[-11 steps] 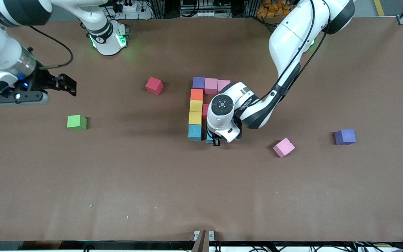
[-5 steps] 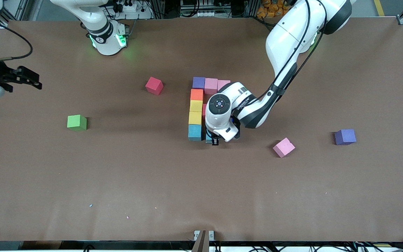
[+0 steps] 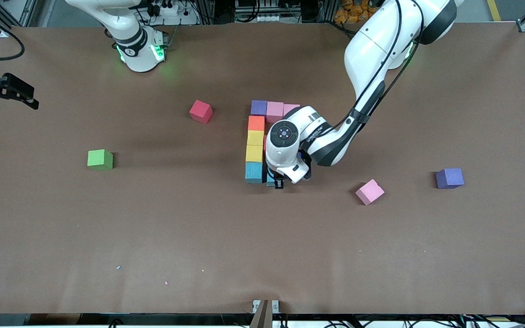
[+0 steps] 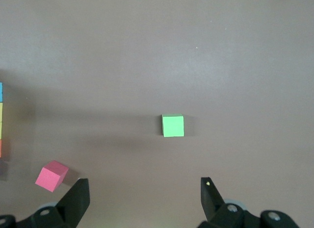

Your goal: Arrange 11 blocks into digit 3

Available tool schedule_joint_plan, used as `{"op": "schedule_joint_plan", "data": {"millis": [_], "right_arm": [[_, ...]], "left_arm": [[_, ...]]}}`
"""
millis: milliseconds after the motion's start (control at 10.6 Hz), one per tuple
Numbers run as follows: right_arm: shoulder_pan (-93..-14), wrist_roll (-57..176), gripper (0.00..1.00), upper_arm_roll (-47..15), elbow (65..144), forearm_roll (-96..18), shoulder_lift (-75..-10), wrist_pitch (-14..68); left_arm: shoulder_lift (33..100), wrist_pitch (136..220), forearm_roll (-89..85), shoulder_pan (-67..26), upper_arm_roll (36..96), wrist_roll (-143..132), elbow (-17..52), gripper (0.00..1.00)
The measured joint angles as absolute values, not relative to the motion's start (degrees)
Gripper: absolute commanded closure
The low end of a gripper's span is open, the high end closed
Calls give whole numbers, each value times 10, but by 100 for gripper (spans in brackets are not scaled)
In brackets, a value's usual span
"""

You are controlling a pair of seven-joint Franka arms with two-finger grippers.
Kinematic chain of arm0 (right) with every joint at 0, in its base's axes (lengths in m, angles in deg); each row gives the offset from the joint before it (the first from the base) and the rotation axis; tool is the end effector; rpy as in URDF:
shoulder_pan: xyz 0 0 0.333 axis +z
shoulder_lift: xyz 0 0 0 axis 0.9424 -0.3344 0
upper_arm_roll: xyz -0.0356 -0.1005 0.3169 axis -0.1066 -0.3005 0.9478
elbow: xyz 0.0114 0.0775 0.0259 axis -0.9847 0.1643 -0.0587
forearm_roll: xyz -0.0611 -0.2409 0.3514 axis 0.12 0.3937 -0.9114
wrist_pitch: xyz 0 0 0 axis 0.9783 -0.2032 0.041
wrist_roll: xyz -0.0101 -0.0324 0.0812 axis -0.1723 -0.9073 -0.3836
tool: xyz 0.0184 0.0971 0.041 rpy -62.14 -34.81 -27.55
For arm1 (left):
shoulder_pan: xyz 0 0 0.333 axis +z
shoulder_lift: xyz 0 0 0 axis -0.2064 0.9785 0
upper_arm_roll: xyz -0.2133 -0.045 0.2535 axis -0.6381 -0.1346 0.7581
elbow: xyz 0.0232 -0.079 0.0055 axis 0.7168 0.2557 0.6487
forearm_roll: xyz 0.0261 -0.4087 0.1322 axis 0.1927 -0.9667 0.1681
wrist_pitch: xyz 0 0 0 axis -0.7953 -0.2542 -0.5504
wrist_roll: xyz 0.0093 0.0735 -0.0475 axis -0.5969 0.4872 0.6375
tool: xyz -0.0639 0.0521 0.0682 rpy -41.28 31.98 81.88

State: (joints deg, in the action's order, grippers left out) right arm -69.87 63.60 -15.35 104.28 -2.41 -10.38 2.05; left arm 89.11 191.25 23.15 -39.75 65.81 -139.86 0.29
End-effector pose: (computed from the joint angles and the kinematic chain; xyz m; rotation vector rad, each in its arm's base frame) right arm 0.5434 -0.0430 0.6491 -3.1280 -0.1402 -0.0055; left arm 0.5694 -0.5168 0.1929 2.1910 2.2129 -0.0355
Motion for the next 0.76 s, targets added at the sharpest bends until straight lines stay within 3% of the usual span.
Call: {"op": "schedule_joint_plan", "data": {"millis": [757], "right_arm": [[-692, 629, 0, -141, 1041, -24, -103, 27]], "left_arm": [[894, 1917, 232, -398, 659, -1410, 3, 100]]}}
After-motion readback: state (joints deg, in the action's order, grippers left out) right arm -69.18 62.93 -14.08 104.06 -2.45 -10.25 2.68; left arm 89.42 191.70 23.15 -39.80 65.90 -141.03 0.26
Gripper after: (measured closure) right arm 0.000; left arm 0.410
